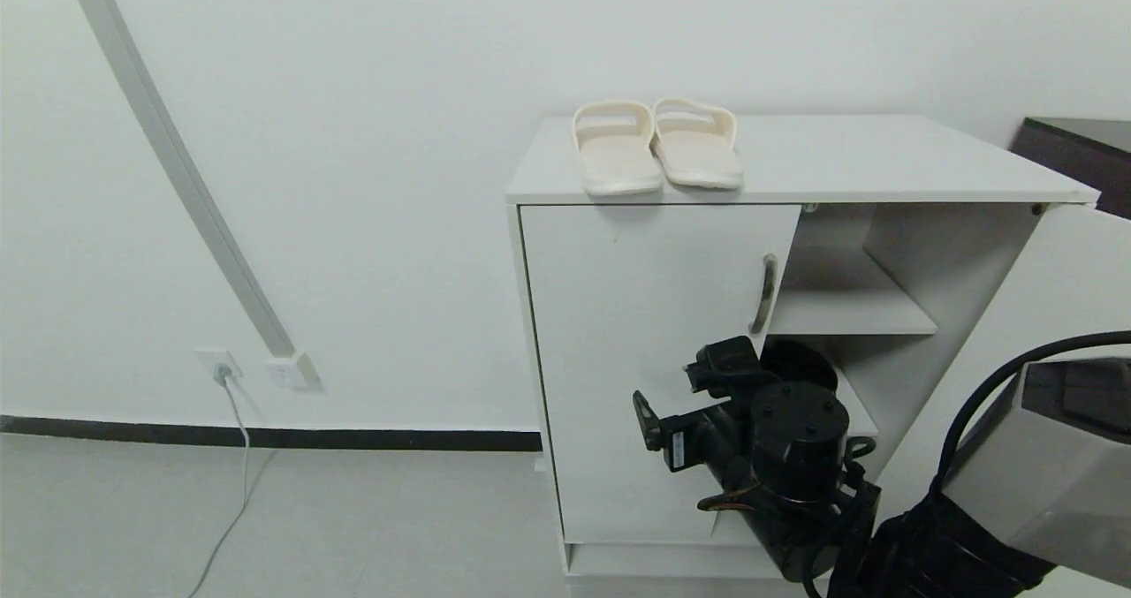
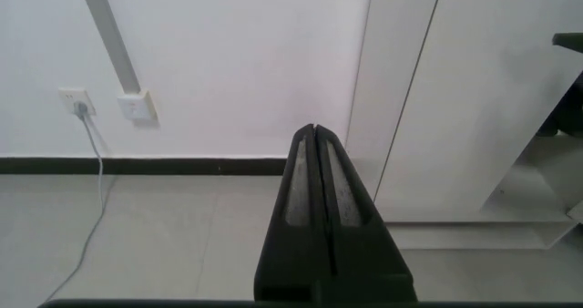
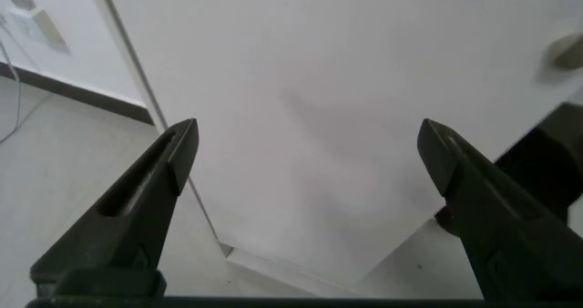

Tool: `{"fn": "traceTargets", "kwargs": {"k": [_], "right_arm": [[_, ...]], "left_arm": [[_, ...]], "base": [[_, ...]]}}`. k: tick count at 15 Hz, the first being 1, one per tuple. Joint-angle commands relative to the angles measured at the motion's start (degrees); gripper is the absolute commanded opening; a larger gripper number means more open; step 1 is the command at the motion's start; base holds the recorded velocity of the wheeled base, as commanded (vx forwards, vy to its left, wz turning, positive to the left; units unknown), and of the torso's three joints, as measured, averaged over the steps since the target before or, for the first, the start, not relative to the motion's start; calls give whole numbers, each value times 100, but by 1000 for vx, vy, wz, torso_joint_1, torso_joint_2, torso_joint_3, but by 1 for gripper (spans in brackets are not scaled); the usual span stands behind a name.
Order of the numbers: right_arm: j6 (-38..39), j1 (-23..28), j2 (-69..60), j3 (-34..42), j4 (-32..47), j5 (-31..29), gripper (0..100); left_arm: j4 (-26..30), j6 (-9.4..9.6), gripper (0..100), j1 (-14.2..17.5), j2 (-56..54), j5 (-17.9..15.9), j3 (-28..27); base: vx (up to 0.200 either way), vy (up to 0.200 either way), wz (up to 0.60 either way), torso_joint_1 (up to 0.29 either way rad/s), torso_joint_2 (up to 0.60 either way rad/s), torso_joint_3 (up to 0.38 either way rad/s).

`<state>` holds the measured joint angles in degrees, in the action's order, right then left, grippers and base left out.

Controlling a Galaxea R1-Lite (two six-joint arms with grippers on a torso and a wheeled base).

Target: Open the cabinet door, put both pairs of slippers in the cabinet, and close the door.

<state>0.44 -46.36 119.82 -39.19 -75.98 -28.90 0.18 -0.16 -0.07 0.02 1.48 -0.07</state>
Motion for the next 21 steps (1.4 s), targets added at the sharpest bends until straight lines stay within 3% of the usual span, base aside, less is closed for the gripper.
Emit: {"fn": "traceTargets", "kwargs": {"k": [1,21], "right_arm": [[0,4,-3,26,-4,-1,100],[-97,31,-38,87,-31,-10,100]], "left_arm": [[-1,-2,0,-1,-2,2,-1],[-1,-2,0,-1,-2,2,-1]], "base": [[0,0,0,149,-461,-325],[0,0,0,212,-534,-320]]}}
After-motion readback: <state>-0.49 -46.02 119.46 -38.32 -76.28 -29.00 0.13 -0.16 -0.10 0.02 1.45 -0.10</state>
